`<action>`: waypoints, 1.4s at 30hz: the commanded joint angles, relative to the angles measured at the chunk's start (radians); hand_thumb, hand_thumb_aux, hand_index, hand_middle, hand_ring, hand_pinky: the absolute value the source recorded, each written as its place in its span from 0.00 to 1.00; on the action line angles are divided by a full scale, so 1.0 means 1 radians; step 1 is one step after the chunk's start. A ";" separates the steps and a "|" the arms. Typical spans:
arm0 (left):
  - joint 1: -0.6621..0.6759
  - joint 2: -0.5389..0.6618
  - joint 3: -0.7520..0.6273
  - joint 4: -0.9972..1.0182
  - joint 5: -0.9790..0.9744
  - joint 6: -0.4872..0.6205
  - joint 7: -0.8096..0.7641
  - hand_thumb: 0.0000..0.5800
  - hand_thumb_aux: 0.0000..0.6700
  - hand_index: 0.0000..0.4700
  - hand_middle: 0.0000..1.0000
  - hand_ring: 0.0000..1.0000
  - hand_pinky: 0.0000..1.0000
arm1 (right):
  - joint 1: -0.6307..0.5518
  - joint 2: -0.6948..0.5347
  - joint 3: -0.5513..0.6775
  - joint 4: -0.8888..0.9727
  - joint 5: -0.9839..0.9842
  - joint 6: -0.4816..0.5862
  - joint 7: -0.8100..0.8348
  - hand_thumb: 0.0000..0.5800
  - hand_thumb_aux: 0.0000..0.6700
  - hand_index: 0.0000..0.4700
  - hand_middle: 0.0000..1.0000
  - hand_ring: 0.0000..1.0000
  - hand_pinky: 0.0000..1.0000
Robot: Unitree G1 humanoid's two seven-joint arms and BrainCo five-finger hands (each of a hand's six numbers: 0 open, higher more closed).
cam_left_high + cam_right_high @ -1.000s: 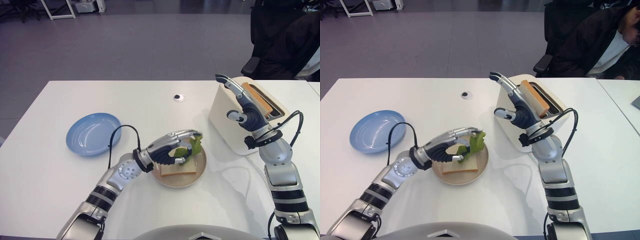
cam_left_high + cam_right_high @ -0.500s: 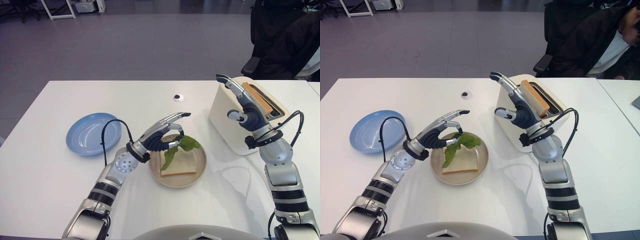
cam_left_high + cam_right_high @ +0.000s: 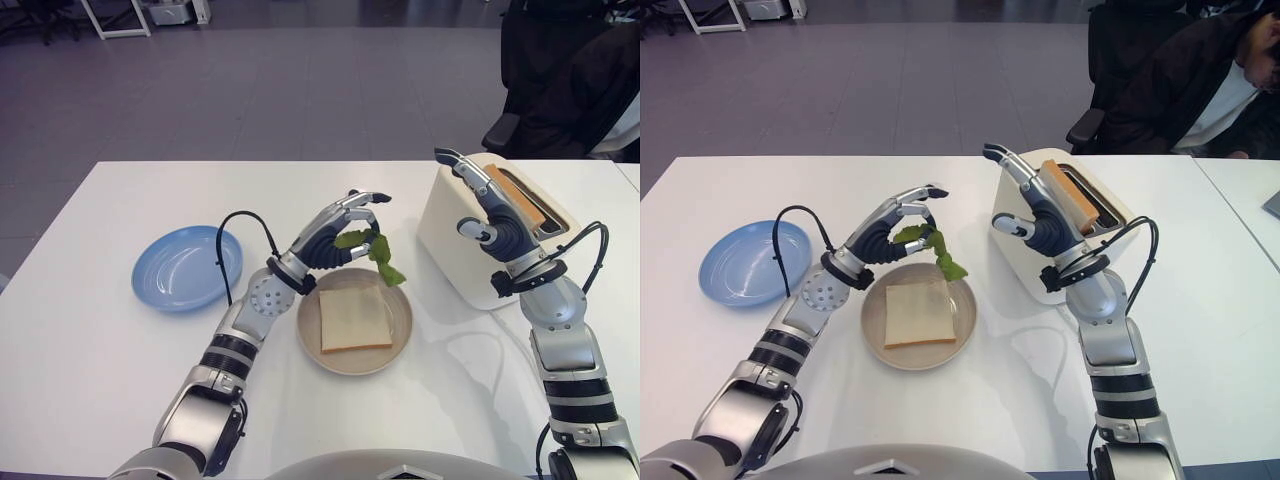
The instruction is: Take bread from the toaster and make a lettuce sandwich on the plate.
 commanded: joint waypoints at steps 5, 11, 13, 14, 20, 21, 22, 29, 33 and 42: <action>0.002 -0.041 -0.061 0.059 0.050 -0.030 0.009 1.00 1.00 1.00 0.13 0.13 0.13 | -0.010 -0.006 -0.012 0.004 0.011 0.005 0.008 0.00 0.00 0.00 0.00 0.00 0.00; 0.124 0.031 -0.172 -0.073 0.077 -0.111 -0.107 1.00 1.00 1.00 0.12 0.12 0.12 | -0.007 -0.005 -0.015 0.004 0.014 0.005 0.010 0.00 0.00 0.00 0.00 0.00 0.00; 0.146 0.055 -0.182 -0.110 0.087 -0.110 -0.135 1.00 1.00 1.00 0.11 0.11 0.11 | -0.006 -0.004 -0.016 0.004 0.013 0.005 0.009 0.00 0.00 0.00 0.00 0.00 0.00; 0.154 0.064 -0.181 -0.124 0.100 -0.106 -0.137 1.00 1.00 1.00 0.12 0.12 0.12 | -0.006 -0.004 -0.016 0.004 0.013 0.005 0.009 0.00 0.00 0.00 0.00 0.00 0.00; 0.166 0.122 -0.169 -0.145 0.183 -0.080 -0.126 1.00 1.00 1.00 0.11 0.11 0.11 | -0.006 -0.004 -0.017 0.005 0.010 0.004 0.007 0.00 0.00 0.00 0.00 0.00 0.00; 0.172 0.132 -0.172 -0.149 0.190 -0.078 -0.130 1.00 1.00 1.00 0.12 0.12 0.12 | -0.006 -0.005 -0.018 0.005 0.010 0.004 0.007 0.00 0.00 0.00 0.00 0.00 0.00; 0.179 0.144 -0.174 -0.153 0.198 -0.077 -0.135 1.00 1.00 1.00 0.11 0.11 0.11 | -0.006 -0.005 -0.018 0.005 0.010 0.005 0.007 0.00 0.00 0.00 0.00 0.00 0.00; 0.215 0.216 -0.161 -0.172 0.215 -0.068 -0.137 1.00 1.00 1.00 0.10 0.10 0.10 | -0.003 -0.008 -0.022 0.000 0.011 0.006 0.010 0.00 0.00 0.00 0.00 0.00 0.00; 0.234 0.231 -0.150 -0.199 0.184 -0.069 -0.143 1.00 1.00 1.00 0.11 0.11 0.11 | -0.007 -0.009 -0.022 0.006 0.006 0.005 0.010 0.00 0.00 0.00 0.00 0.00 0.00; 0.232 0.248 -0.100 -0.212 0.131 -0.062 -0.135 1.00 1.00 1.00 0.11 0.11 0.11 | -0.014 -0.018 -0.024 0.013 0.002 0.002 0.013 0.00 0.00 0.00 0.00 0.00 0.00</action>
